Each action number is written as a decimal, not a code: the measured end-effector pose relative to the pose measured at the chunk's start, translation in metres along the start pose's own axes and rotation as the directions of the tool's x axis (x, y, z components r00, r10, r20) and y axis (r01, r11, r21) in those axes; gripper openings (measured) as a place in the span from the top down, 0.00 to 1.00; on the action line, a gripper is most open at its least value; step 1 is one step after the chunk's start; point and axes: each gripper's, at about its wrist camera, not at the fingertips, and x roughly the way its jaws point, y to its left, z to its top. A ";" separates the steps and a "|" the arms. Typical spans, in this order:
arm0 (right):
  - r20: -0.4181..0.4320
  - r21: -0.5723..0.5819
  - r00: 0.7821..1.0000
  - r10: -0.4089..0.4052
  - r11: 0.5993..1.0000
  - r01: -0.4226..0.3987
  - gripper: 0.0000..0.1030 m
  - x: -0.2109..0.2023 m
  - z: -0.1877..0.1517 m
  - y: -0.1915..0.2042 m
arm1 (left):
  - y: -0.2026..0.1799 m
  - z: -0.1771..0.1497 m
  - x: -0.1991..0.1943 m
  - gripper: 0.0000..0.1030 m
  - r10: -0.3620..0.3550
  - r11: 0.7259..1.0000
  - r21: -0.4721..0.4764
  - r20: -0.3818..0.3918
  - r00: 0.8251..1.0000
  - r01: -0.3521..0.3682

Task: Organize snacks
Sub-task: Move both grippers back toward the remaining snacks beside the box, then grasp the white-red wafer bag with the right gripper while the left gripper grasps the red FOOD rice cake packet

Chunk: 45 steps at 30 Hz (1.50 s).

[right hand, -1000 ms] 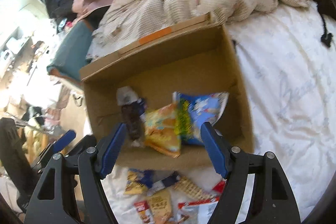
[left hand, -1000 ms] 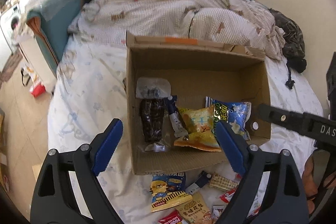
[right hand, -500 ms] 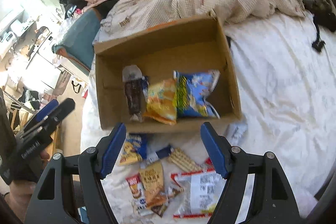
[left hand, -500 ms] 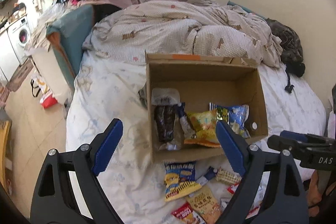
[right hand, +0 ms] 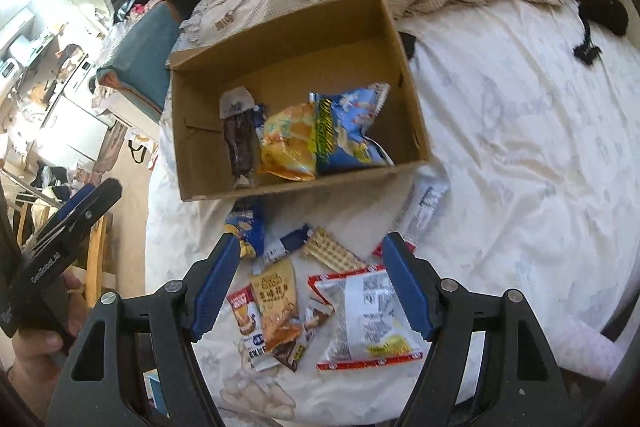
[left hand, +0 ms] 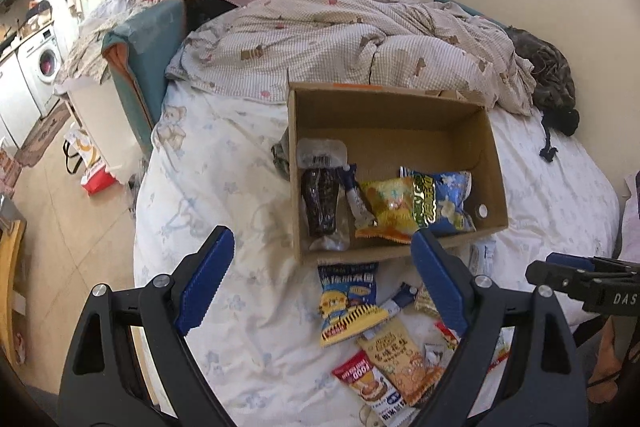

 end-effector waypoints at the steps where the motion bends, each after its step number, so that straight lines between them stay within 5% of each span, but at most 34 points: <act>1: -0.003 0.010 1.000 0.001 1.000 -0.001 0.26 0.000 -0.002 -0.002 | 0.001 -0.002 -0.001 0.14 -0.001 1.000 -0.006 -0.005 1.000 0.001; 8: -0.028 0.057 0.999 0.022 0.998 -0.021 0.23 0.003 -0.012 -0.018 | 0.007 -0.024 0.001 0.14 -0.035 0.997 -0.067 -0.078 0.996 0.029; 10: -0.065 0.078 0.998 0.017 0.997 -0.012 0.13 0.012 -0.014 -0.025 | 0.010 -0.030 0.003 0.14 -0.046 0.995 -0.095 -0.101 0.994 0.036; 13: -0.156 0.112 0.987 0.031 0.994 -0.014 0.10 0.033 -0.020 -0.035 | 0.013 -0.038 0.006 0.13 -0.047 0.990 -0.135 -0.134 0.990 0.029; 17: -0.292 0.060 0.954 -0.068 0.994 0.089 0.10 0.070 -0.033 -0.040 | 0.016 -0.045 0.010 0.05 -0.053 0.986 -0.167 -0.168 0.984 0.024; 21: -0.391 0.081 0.917 -0.082 0.989 0.123 0.10 0.100 -0.046 -0.046 | 0.024 -0.050 0.015 0.05 -0.033 0.982 -0.189 -0.190 0.981 -0.003; 26: -0.431 -0.015 0.885 -0.176 0.982 0.187 0.10 0.123 -0.053 -0.034 | 0.032 -0.059 0.024 0.05 0.007 0.972 -0.225 -0.232 0.973 -0.060; 27: -0.426 -0.038 0.885 -0.190 0.981 0.192 0.10 0.125 -0.053 -0.031 | 0.033 -0.061 0.026 0.05 0.012 0.971 -0.228 -0.243 0.970 -0.069; 30: -0.447 -0.081 0.869 -0.212 0.977 0.196 0.42 0.128 -0.059 -0.025 | 0.033 -0.072 0.033 0.05 0.000 0.964 -0.255 -0.283 0.959 -0.075; 33: -0.419 -0.100 0.880 -0.222 0.975 0.199 0.56 0.118 -0.059 -0.020 | 0.027 -0.096 0.048 0.05 -0.035 0.951 -0.300 -0.356 0.934 -0.079; 38: -0.309 -0.035 0.938 -0.158 0.987 0.155 0.59 0.076 -0.051 -0.012 | 0.006 -0.140 0.088 0.27 -0.084 0.948 -0.305 -0.519 0.851 -0.092; 45: -0.171 0.087 0.983 -0.069 0.993 0.085 0.59 0.033 -0.033 -0.020 | -0.007 -0.149 0.107 0.27 -0.076 0.948 -0.302 -0.527 0.847 -0.103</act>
